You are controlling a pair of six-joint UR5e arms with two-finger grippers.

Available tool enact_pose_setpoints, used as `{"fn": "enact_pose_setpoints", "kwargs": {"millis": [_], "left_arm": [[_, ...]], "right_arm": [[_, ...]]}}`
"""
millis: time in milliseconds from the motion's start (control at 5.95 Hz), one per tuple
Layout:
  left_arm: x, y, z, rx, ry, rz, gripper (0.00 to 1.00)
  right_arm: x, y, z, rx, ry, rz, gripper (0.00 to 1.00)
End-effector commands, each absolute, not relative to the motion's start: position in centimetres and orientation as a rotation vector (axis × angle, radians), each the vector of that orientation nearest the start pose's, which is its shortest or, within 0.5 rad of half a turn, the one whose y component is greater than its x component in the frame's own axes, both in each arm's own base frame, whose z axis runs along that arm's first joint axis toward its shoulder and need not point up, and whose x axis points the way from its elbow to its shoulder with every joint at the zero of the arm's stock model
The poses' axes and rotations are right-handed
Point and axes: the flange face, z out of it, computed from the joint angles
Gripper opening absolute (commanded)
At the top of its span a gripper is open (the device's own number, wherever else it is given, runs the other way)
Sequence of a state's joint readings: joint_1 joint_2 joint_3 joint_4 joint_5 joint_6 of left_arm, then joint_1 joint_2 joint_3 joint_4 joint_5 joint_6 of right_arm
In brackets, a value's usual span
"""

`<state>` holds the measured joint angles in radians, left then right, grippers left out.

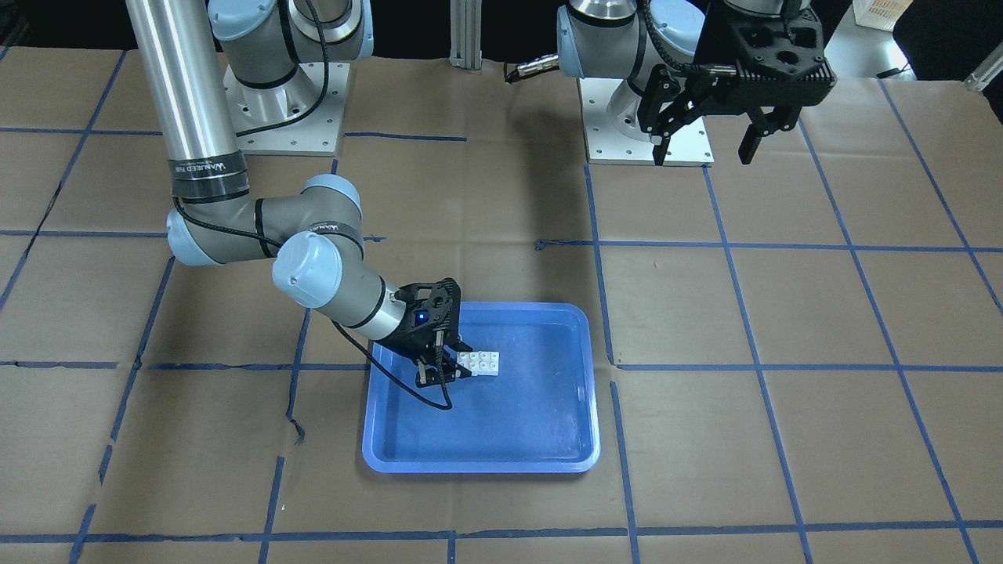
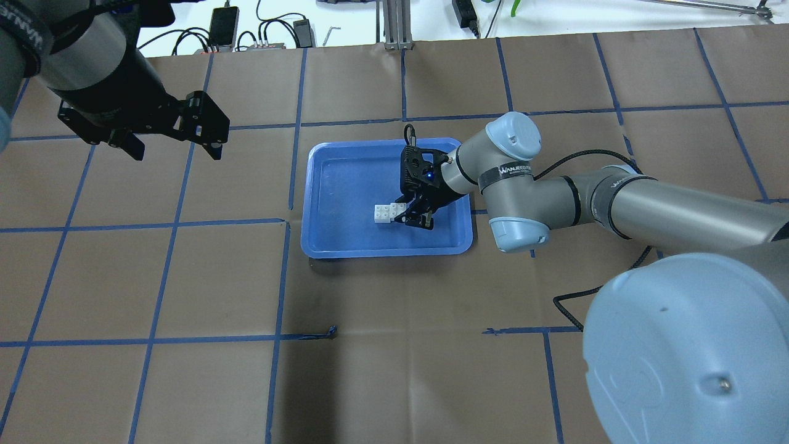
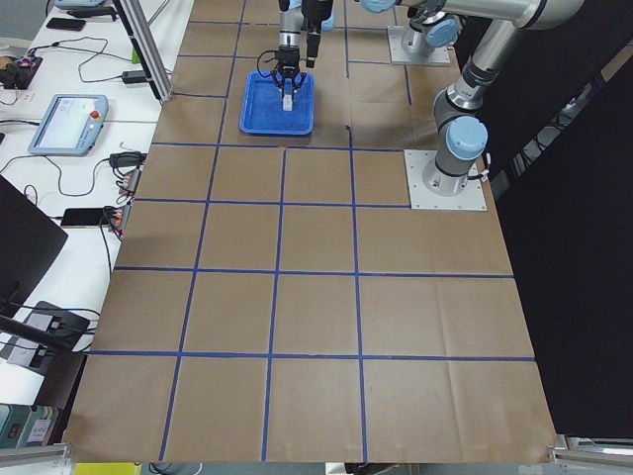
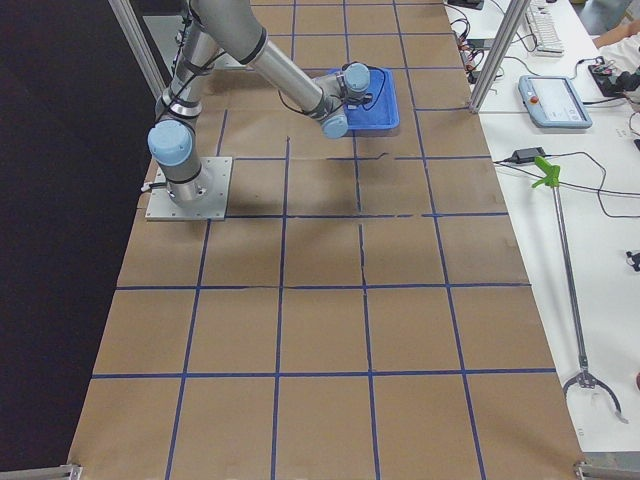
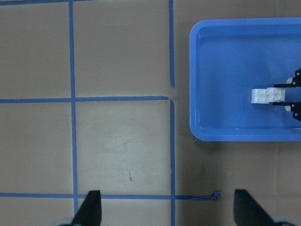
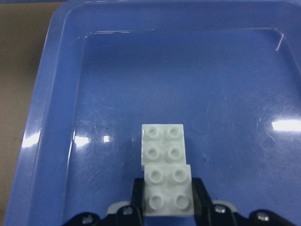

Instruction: Assemble white blocks and place on blue tray

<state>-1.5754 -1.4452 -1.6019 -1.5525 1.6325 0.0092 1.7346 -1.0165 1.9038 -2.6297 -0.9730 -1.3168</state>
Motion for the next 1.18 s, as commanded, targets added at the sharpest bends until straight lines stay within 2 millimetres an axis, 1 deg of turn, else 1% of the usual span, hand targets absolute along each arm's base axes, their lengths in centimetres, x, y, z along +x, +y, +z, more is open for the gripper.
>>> {"fn": "enact_pose_setpoints", "kwargs": {"millis": [0, 504, 840, 1008], "left_arm": [[-12.93, -44.68, 53.39, 0.016, 3.075, -0.175, 0.99], [-12.89, -44.68, 53.39, 0.016, 3.072, -0.174, 0.99], [-12.95, -44.66, 53.39, 0.015, 3.071, -0.174, 0.99], [-12.88, -44.63, 53.46, 0.013, 3.07, -0.177, 0.99]], "right_arm": [[28.19, -54.48, 15.46, -1.832, 1.928, -0.628, 0.26], [28.21, -54.47, 15.56, -1.832, 1.927, -0.63, 0.27], [28.22, -54.49, 15.51, -1.83, 1.927, -0.632, 0.49], [28.22, -54.49, 15.51, -1.83, 1.927, -0.632, 0.5]]}}
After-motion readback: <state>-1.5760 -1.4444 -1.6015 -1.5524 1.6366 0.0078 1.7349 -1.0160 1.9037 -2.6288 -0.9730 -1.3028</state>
